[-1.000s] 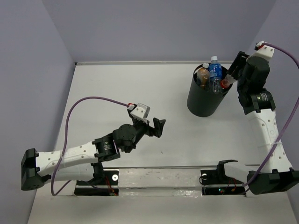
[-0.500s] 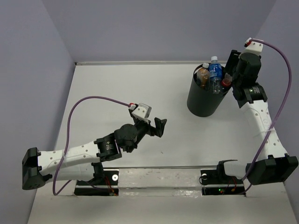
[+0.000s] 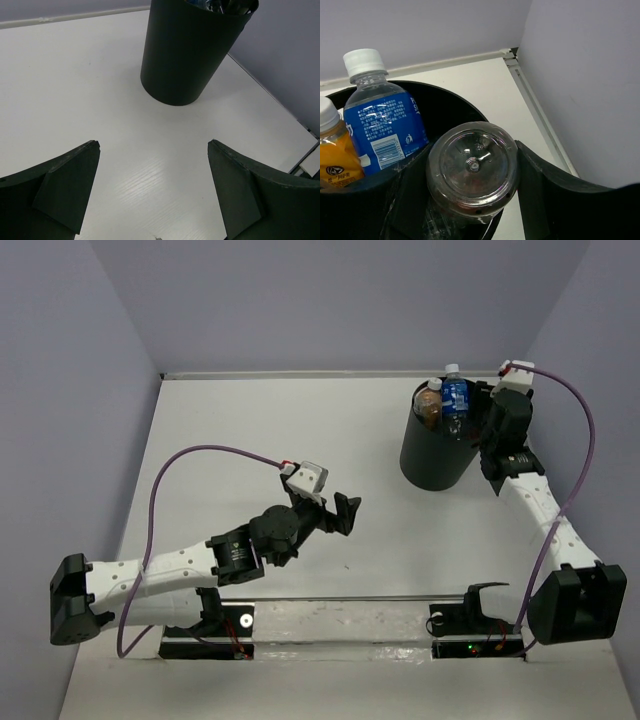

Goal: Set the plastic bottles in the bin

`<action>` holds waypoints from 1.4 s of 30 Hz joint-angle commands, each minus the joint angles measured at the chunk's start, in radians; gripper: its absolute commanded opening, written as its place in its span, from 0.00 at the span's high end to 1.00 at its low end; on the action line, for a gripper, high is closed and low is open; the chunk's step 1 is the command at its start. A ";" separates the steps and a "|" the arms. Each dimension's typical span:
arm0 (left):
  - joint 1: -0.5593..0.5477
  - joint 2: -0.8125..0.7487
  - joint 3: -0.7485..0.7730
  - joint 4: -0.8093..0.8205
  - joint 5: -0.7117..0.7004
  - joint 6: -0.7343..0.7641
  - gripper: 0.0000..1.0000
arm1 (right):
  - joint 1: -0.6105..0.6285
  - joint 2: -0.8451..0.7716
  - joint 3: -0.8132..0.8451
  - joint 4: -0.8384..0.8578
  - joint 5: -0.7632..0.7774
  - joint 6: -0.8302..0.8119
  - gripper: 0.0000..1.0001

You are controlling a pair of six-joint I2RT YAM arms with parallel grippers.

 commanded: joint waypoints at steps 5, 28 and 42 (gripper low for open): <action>0.002 0.015 0.041 0.065 0.019 -0.085 0.01 | 0.001 -0.045 -0.098 0.093 -0.088 0.082 0.30; 0.004 -0.011 0.161 -0.028 -0.127 -0.110 0.01 | 0.001 -0.263 0.126 -0.271 -0.192 0.242 0.00; 0.007 -0.067 0.248 -0.127 -0.172 -0.107 0.01 | 0.001 -0.525 0.157 -0.383 -0.455 0.372 0.00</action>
